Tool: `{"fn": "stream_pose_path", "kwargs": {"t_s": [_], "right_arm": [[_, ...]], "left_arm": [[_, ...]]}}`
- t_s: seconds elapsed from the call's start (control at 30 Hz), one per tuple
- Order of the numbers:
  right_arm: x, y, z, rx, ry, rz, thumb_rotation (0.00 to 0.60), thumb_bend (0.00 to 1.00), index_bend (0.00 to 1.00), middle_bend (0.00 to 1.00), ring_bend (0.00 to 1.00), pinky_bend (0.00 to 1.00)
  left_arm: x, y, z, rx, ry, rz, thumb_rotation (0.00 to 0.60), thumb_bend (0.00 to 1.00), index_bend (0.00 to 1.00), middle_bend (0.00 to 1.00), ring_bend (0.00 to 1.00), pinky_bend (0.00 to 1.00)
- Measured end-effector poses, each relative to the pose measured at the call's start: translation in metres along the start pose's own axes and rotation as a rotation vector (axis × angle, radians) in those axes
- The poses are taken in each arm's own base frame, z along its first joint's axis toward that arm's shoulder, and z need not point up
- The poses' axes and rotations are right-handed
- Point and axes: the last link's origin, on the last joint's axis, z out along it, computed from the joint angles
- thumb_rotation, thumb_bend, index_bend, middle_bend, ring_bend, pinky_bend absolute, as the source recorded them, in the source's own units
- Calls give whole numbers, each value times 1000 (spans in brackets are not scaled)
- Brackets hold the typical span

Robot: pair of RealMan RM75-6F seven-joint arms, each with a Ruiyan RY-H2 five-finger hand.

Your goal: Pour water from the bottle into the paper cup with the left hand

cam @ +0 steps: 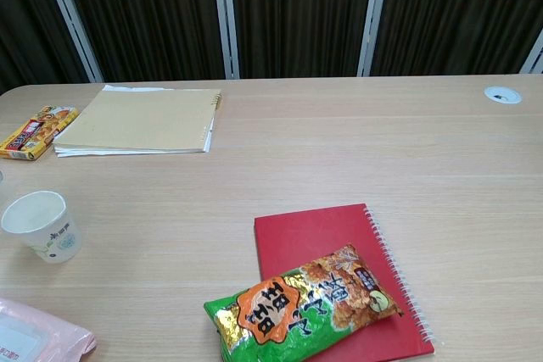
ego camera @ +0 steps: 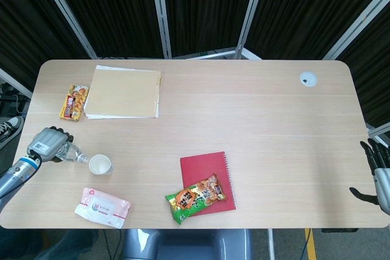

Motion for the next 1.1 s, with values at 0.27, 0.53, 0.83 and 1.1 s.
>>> {"fn": "stream_pose_path", "kwargs": {"t_s": [0.27, 0.53, 0.83, 1.1], "right_arm": [[1, 0, 0, 0, 2, 0, 600, 0, 0, 0, 0, 0], [1, 1, 0, -2, 1, 1, 600, 0, 0, 0, 0, 0], [1, 2, 0, -5, 3, 2, 600, 0, 0, 0, 0, 0], [1, 2, 0, -5, 2, -1, 600, 0, 0, 0, 0, 0]], "left_arm": [[0, -1, 0, 7, 1, 32, 600, 445, 613, 485, 367, 369], [3, 0, 2, 12, -2, 84, 600, 444, 609, 480, 367, 368], [8, 3, 3, 23, 3, 124, 600, 446, 607, 479, 367, 368], [10, 2, 2, 31, 7, 157, 600, 445, 606, 479, 367, 368]]}}
